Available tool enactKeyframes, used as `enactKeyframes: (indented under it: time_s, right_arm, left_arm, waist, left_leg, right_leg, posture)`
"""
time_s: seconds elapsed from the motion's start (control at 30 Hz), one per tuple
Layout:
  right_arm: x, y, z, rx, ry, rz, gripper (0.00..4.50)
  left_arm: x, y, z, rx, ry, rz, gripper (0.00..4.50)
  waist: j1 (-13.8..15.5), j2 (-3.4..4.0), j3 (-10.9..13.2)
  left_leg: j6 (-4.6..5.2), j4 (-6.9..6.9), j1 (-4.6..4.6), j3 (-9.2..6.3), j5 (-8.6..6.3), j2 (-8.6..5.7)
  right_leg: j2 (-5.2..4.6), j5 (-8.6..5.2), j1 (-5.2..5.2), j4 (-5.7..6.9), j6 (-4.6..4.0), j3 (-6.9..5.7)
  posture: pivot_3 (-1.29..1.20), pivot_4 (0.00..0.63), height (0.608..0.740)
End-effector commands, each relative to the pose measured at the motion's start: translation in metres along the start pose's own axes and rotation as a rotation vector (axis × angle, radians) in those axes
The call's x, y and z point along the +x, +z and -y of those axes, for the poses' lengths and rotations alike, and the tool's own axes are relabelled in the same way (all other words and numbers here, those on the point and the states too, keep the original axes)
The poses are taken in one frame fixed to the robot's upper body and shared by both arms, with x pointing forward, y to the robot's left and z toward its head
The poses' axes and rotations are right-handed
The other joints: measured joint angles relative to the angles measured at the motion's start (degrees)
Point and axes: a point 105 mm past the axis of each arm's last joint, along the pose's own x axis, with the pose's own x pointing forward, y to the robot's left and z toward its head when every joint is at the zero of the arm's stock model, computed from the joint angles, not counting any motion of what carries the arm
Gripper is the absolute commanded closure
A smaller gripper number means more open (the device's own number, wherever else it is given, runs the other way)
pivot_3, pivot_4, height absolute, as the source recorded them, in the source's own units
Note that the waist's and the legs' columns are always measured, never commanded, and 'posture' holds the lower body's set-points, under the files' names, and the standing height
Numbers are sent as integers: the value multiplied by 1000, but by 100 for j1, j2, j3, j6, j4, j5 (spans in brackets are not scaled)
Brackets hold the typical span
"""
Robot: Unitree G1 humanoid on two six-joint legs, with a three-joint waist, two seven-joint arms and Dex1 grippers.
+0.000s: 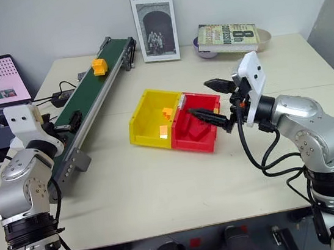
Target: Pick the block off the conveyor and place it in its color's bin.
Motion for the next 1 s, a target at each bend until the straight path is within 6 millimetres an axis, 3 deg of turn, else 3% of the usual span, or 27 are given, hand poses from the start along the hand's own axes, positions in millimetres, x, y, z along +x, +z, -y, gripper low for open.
enactKeyframes:
  time_s: [0.03, 1.0]
  right_arm:
    - [4, 8, -9, -39, 43, 23, 0]
    - [16, 21, -33, -42, 141, 76, 0]
  left_arm:
    - [3, 15, 3, 17, 9, 57, 45]
    - [13, 12, 1, 31, 44, 31, 45]
  waist:
    - [1, 0, 0]
    - [5, 0, 0]
  left_leg:
    - [0, 0, 0, 0, 0, 0]
    - [0, -1, -1, 1, 0, 1]
  right_leg:
    - [0, 0, 0, 0, 0, 0]
    - [-5, 0, -2, 1, 0, 0]
  posture:
    - [0, 150, 740]
    - [0, 150, 740]
